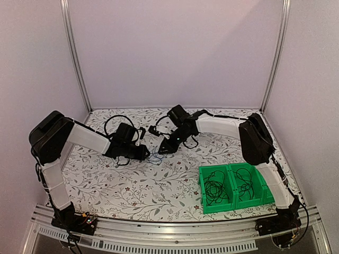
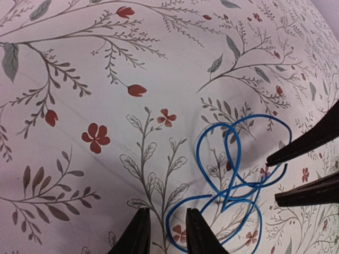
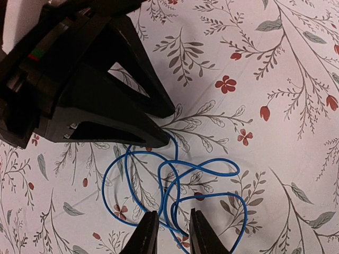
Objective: Untangle the cables
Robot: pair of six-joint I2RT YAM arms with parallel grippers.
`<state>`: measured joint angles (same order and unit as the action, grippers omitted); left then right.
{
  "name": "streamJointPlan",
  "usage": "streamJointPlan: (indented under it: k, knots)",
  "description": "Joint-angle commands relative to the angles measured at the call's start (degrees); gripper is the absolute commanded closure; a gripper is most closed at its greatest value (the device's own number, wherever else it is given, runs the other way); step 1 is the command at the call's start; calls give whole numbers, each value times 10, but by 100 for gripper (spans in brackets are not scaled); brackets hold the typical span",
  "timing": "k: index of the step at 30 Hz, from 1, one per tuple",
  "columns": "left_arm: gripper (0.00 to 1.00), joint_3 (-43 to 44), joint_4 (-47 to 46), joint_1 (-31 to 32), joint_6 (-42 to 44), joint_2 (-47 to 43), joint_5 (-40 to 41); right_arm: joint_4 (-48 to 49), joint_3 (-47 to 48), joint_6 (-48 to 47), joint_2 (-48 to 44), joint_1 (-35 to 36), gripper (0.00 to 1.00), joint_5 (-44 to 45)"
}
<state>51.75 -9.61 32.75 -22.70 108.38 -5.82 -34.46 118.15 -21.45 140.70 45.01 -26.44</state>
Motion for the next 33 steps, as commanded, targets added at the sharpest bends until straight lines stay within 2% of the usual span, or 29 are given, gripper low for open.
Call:
streamJointPlan:
  k: [1,3,4,5,6,8,12,16,23,30,33]
  knots:
    - [78,0,21,-2,3,7,-9,5,15,4,22,3,76,-10]
    - [78,0,21,-2,3,6,-9,7,16,4,24,4,76,-9]
    - [78,1,21,-2,3,7,-9,7,17,4,24,3,79,-10]
    - [78,1,21,-2,4,7,-9,7,18,4,24,4,89,-10]
    - [78,1,21,-2,3,7,-10,7,19,4,24,4,94,-11]
    - [78,2,19,-2,2,9,-11,6,19,6,20,4,99,-14]
    - [73,1,12,-2,3,16,-14,0,16,6,-1,3,100,-31]
    - [73,4,-3,-2,4,28,-29,-1,5,6,-38,5,100,-51]
    - [86,14,-13,-2,16,52,-34,-2,-11,3,-76,6,100,-51]
    - [100,16,-3,1,38,75,9,-18,-7,-6,-130,7,100,-64]
    - [100,15,-9,0,37,91,12,-25,3,-17,-167,7,100,-71]
